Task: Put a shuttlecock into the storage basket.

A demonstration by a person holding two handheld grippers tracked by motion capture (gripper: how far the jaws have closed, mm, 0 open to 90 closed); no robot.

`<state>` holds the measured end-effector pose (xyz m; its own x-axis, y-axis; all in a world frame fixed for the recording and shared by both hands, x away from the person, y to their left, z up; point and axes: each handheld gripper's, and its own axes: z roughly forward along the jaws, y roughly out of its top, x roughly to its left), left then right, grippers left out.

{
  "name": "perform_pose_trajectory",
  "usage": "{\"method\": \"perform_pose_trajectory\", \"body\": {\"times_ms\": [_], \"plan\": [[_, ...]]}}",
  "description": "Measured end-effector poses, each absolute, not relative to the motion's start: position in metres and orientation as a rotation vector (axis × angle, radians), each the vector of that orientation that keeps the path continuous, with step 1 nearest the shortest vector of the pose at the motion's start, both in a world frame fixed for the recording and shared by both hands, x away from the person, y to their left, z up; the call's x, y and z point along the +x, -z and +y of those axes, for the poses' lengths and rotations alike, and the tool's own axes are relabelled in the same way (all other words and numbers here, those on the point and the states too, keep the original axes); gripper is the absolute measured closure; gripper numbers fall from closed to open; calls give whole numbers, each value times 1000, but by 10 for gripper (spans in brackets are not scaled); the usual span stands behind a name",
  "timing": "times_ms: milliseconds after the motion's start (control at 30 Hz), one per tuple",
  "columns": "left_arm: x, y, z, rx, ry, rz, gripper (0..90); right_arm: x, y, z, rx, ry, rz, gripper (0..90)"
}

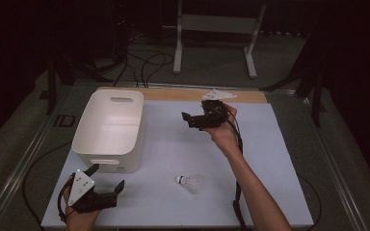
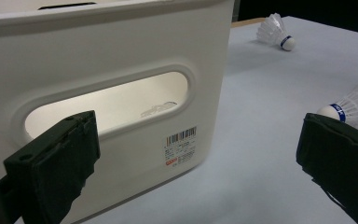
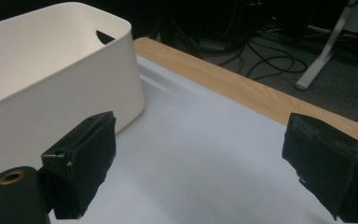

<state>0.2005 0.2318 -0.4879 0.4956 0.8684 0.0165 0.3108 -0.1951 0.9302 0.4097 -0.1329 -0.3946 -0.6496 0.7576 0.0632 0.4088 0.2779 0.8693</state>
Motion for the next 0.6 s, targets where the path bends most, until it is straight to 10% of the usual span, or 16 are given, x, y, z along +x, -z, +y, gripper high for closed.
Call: {"method": "perform_pose_trajectory", "body": {"times_ms": [600], "plan": [[200, 488, 232, 1745, -703, 1001, 0, 422, 404, -149, 1109, -1299, 2171, 96]]}}
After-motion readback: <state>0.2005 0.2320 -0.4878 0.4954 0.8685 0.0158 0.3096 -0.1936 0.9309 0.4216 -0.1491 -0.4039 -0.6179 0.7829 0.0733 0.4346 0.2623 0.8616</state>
